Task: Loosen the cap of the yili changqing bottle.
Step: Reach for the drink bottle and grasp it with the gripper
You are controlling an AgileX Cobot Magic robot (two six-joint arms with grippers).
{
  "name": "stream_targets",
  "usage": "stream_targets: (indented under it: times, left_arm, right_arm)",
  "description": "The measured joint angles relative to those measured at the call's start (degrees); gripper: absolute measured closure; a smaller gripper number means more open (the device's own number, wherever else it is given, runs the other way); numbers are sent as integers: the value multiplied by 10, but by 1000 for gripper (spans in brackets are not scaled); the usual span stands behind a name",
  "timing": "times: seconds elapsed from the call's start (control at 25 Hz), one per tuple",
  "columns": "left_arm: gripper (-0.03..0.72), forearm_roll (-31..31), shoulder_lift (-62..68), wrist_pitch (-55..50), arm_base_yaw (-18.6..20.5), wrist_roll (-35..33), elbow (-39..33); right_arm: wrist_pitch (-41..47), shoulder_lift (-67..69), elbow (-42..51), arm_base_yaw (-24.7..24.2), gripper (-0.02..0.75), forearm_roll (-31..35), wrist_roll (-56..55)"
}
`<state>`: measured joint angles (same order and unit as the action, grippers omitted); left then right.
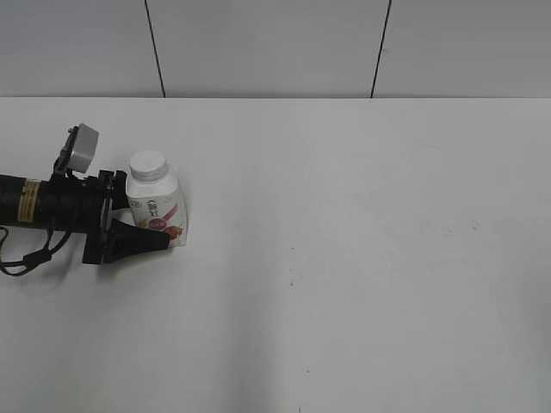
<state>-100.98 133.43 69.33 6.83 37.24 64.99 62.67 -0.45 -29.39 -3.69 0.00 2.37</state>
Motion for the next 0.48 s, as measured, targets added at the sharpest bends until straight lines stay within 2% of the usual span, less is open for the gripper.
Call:
stream_targets:
  times: [0.32, 0.48]
  left_arm:
    - [104, 8, 0, 0, -6, -5, 0]
    - [157, 9, 0, 0, -6, -6, 0]
  right_arm:
    - [0, 0, 0, 0, 175, 0, 0]
    - [0, 0, 0, 0, 175, 0, 0]
